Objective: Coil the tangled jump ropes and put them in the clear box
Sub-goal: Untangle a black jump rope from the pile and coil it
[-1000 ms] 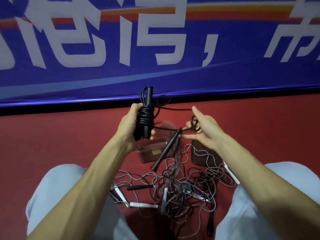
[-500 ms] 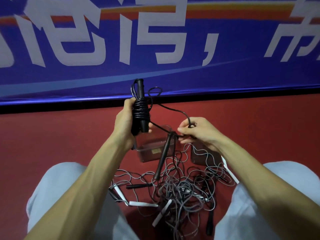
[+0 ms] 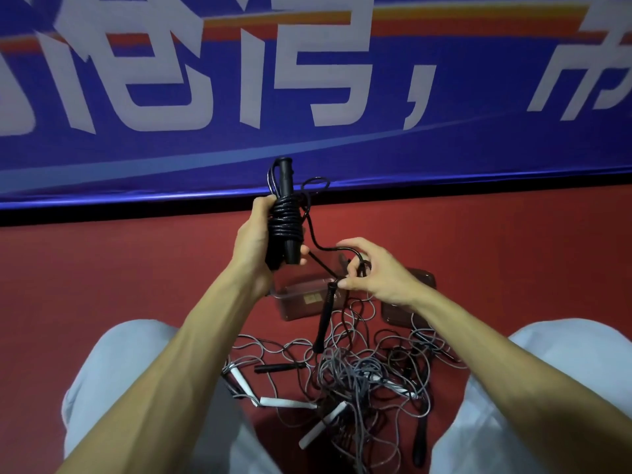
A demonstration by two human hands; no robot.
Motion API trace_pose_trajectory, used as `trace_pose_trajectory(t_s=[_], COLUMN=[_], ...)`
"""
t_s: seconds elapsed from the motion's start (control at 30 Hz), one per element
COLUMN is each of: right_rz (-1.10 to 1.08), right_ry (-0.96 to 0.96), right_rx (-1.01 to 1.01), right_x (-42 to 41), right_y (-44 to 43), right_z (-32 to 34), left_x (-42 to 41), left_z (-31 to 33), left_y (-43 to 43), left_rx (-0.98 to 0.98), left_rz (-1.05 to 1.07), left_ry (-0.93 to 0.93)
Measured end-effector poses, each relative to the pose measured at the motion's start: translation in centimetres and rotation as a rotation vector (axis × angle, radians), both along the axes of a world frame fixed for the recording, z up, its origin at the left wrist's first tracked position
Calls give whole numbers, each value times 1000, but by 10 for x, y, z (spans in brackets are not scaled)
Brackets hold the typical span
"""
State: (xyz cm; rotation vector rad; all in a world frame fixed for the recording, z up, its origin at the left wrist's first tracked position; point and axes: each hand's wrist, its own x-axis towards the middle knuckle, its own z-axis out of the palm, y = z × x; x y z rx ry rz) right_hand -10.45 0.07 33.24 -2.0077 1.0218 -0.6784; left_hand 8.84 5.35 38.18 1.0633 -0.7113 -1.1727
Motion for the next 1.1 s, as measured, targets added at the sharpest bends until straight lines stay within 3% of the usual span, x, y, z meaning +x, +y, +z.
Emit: trace_pose_trajectory(t_s=[0.13, 0.27, 0.33, 0.5, 0.7, 0.8, 0.93, 1.1], right_rz=[2, -98, -105, -201, -226, -249, -228, -167], right_ry=[-114, 139, 210, 188, -130, -251, -174, -219], right_rx=[-39, -345, -372, -308, 21, 47, -80, 126], right_x=[2, 3, 2, -3, -6, -3, 0, 3], right_y=[1, 3, 3, 3, 0, 2, 1, 3], right_z=[3, 3, 1, 7, 12, 12, 7, 7], left_x=[4, 2, 0, -2, -5, -6, -9, -7], left_z=[-3, -7, -7, -9, -13, -16, -17, -17], left_y=[0, 1, 0, -1, -1, 1, 4, 2], left_rx=[35, 84, 97, 112, 109, 89, 56, 78], left_rz=[58, 76, 77, 106, 174, 164, 132, 80], left_ry=[23, 1, -17, -61, -146, -222, -346, -423])
